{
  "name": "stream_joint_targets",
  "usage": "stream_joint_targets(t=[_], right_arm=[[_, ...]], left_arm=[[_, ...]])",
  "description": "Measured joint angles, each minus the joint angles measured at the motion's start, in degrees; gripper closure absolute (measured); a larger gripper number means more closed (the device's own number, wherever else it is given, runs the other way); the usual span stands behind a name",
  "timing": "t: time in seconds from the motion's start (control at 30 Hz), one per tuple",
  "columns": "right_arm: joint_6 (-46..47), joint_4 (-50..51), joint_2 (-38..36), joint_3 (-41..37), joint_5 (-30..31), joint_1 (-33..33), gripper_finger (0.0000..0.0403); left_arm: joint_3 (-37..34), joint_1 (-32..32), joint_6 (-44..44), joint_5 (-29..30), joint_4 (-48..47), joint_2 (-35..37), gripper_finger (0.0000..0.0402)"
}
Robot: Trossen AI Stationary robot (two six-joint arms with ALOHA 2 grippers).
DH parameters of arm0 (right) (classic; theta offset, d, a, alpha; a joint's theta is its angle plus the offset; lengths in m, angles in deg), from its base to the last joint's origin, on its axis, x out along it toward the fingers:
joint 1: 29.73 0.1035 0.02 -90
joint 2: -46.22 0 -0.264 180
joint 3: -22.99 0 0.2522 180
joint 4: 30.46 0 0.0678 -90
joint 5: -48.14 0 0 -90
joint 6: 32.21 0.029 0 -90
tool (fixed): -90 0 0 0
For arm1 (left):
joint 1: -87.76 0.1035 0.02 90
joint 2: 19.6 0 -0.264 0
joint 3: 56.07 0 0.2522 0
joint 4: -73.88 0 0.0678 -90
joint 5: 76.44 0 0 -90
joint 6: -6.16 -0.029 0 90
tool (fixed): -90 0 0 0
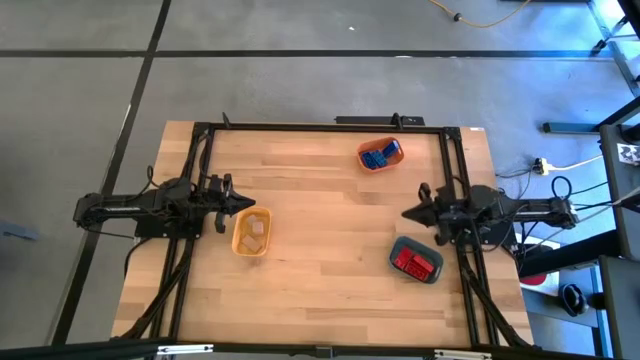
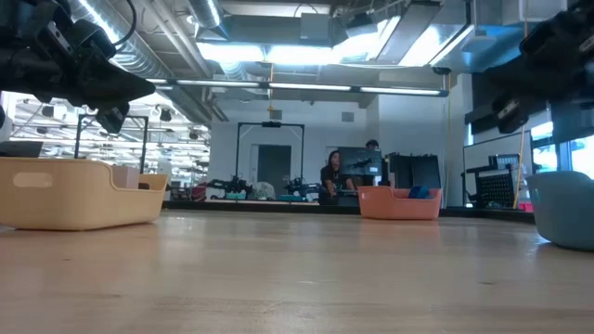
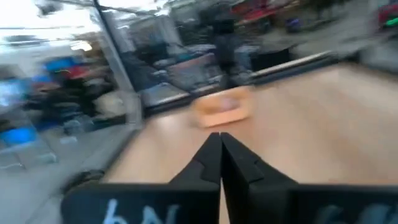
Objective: Sort & place blocks by color
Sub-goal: Return to Home Position
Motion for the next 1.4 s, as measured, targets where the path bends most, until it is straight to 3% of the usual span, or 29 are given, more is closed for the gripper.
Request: stream_joint_targets(t=[0.1, 0.47, 0.67, 1.4], right_arm=[[-4.5, 0.9, 1.2, 0.3, 6.7, 0.0, 0.0403], [-7.6, 1.2, 1.4, 0.3, 5.2, 0.0, 0.0387], [-3.0, 1.2, 1.4, 0.3, 5.3, 0.0, 0.0381], [-3.0, 1.2, 1.4, 0.4, 5.3, 0.0, 0.038]], left_arm=[[0.0, 0.0, 0.0, 0.0, 0.0, 0.0, 0.0401], [0.0, 0.0, 0.0, 0.0, 0.0, 0.0, 0.0401], [0.0, 0.0, 0.0, 0.0, 0.0, 0.0, 0.0401], [0.0, 0.0, 0.0, 0.0, 0.0, 0.0, 0.0401]])
